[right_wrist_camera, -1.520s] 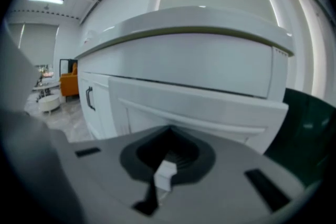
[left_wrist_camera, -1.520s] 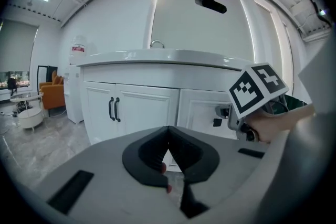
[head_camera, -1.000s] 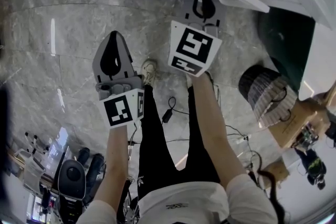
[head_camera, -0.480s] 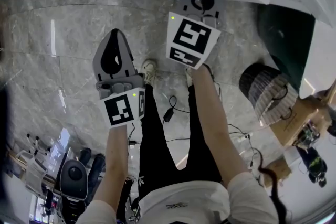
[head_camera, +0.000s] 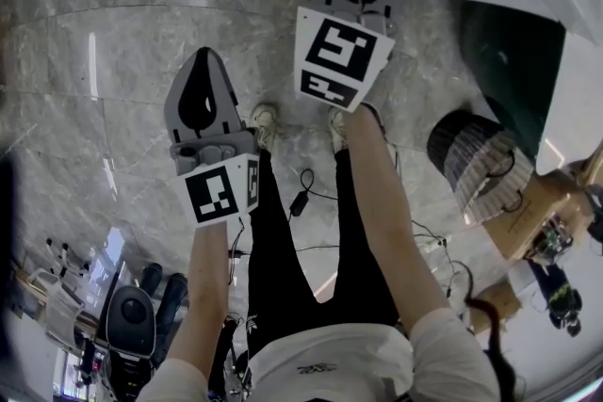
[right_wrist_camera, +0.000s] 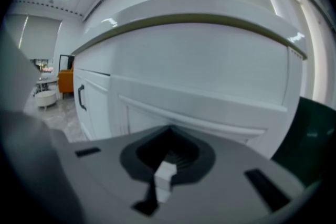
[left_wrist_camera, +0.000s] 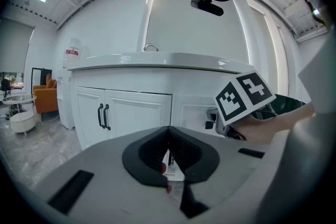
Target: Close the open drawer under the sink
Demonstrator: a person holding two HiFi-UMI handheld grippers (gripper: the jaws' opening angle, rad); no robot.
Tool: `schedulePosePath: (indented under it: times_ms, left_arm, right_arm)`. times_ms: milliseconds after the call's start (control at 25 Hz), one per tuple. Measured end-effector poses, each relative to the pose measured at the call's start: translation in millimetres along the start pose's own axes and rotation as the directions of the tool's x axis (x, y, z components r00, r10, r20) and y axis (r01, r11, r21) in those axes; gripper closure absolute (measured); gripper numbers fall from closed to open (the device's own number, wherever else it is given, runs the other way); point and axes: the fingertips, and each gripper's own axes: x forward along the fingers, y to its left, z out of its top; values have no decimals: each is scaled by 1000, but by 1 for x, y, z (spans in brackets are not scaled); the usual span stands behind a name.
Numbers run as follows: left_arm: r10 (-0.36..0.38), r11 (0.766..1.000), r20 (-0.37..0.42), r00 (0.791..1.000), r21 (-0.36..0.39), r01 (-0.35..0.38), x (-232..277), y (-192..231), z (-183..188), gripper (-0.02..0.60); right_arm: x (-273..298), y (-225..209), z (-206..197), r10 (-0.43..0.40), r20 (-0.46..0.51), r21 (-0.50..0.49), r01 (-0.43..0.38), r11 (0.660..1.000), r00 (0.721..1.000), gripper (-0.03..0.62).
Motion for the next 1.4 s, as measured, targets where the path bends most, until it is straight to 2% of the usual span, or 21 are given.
schedulePosePath:
  times_ms: [240, 440, 720, 880, 1000, 1200, 1400]
  left_arm:
    - [-6, 1000, -5, 1000, -5, 6, -1, -8, -1, 560]
    - [-1, 1000, -3, 1000, -5, 0, -4, -8, 0, 560]
    - [-18, 1000, -8, 1000, -12, 18, -12, -24, -2, 560]
    - [-30, 1000, -11, 999, -9, 30, -19, -33, -2, 560]
    - [-42, 999, -10, 999, -23, 42, -26, -43, 2, 560]
    - [-76, 996, 21, 997, -44, 77, -41, -63, 29, 560]
    - [-105, 994, 45, 993, -35, 106, -70, -83, 97, 560]
  right_arm:
    - [-1, -1, 1, 15, 1, 13, -15, 1000, 1000, 568]
    - [-1, -1, 0, 62, 10, 97, -63, 993, 998, 568]
    - [-9, -13, 0, 49, 6, 101, -49, 994, 999, 568]
    - [-28, -7, -8, 59, -14, 30, -58, 998, 998, 568]
    - [-48, -4, -9, 77, -13, 39, -76, 996, 997, 568]
    - [-73, -14, 34, 81, 52, 48, -83, 995, 995, 568]
    - [-121, -30, 112, 109, 91, 175, -124, 977, 990, 568]
